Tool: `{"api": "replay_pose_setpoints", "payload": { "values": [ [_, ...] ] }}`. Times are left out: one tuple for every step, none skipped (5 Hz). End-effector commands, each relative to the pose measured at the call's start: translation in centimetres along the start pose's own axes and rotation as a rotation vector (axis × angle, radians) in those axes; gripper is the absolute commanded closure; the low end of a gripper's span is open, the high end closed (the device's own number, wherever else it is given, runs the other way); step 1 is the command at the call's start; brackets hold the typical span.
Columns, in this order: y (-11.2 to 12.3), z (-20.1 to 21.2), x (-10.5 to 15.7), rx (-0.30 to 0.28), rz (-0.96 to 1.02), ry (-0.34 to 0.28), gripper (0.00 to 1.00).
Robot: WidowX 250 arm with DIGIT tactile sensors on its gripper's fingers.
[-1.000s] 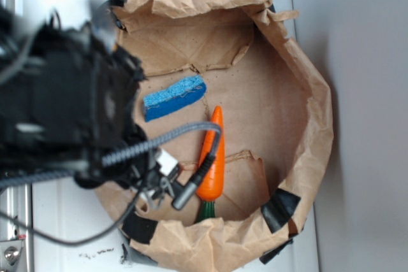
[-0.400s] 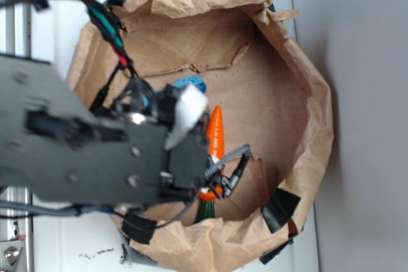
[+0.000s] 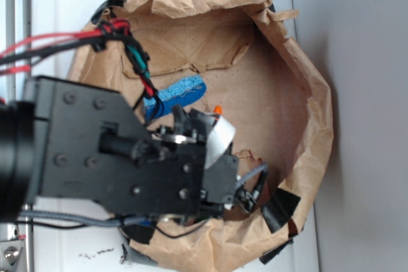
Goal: Grab the carrot.
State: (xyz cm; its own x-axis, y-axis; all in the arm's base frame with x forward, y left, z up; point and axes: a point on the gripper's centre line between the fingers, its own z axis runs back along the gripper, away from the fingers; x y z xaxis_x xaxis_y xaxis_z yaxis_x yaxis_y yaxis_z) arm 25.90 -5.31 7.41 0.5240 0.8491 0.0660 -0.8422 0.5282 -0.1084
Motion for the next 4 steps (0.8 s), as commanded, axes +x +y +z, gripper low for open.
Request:
{"api": "replay_pose_setpoints", "payload": {
  "values": [
    [0.5,-3.4,-2.2,-0.033,-0.028,-0.055,0.0],
    [0.3,-4.0,-2.4,-0.097,-0.004,-0.07,0.0],
    [-1.3,-5.3,-1.6,-0.063,0.032,-0.093,0.0],
    [-1.5,-6.0,-1.4,-0.037,0.037,-0.106,1.0]
  ]
}}
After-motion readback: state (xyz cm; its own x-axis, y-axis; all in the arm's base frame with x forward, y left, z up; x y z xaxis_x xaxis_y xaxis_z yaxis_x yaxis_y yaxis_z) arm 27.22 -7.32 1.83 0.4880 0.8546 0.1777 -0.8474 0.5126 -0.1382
